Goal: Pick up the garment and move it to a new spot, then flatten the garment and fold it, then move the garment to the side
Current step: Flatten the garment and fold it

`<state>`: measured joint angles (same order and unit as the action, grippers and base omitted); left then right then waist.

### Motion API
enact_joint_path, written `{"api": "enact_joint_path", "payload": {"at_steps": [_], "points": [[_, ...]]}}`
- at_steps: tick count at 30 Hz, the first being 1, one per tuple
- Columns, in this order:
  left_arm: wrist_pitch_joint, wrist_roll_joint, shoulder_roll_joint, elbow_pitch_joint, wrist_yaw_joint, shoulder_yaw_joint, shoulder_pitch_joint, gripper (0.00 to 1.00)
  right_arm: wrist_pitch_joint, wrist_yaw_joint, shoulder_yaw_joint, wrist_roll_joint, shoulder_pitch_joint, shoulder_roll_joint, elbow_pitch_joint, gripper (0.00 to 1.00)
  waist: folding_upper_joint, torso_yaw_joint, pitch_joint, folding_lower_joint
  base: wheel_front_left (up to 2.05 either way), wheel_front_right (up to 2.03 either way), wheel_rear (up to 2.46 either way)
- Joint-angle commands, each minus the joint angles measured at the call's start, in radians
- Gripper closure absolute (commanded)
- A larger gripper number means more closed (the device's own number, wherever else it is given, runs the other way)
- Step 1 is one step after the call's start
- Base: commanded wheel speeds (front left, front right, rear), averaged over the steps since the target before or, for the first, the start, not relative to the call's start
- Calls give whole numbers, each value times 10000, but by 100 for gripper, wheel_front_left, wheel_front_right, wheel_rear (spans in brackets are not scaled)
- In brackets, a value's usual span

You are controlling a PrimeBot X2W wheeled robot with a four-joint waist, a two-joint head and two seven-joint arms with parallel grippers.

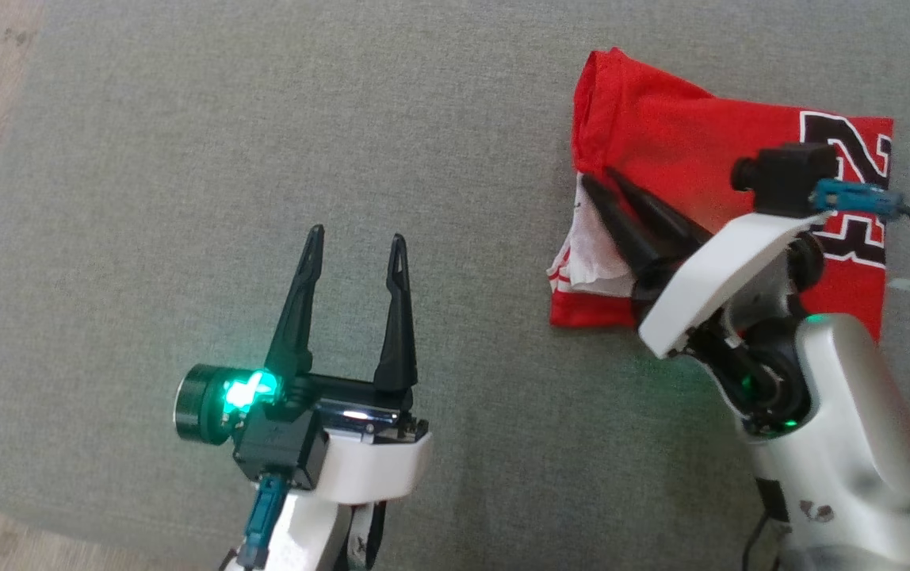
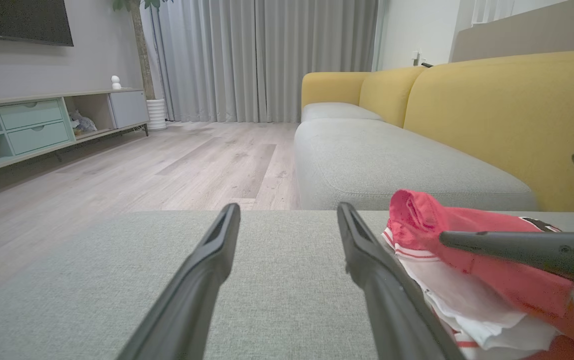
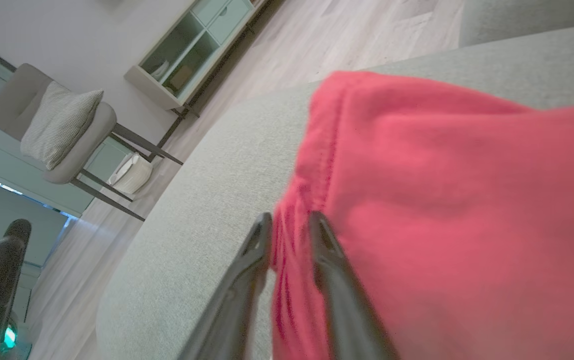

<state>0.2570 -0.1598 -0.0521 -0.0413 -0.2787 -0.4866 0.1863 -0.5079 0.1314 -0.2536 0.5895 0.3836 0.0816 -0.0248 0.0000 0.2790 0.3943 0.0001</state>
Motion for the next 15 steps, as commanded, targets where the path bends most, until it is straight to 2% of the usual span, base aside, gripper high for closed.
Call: {"api": "enact_joint_path", "payload": {"at_steps": [1, 6, 15], "points": [[47, -36, 17, -321, -70, 232, 294, 0, 153, -7, -287, -46, 406, -228, 402, 0, 0, -13, 4, -1, 0, 0, 0], [47, 71, 17, -255, -73, 355, 289, 0, 955, -7, -427, 211, 467, -94, 708, 0, 0, -273, -195, -1, 0, 0, 0], [47, 396, 18, 7, 275, 886, -69, 0, 3559, -7, 787, 308, -375, 948, 1031, 0, 0, -1071, -1196, -1, 0, 0, 0]]}}
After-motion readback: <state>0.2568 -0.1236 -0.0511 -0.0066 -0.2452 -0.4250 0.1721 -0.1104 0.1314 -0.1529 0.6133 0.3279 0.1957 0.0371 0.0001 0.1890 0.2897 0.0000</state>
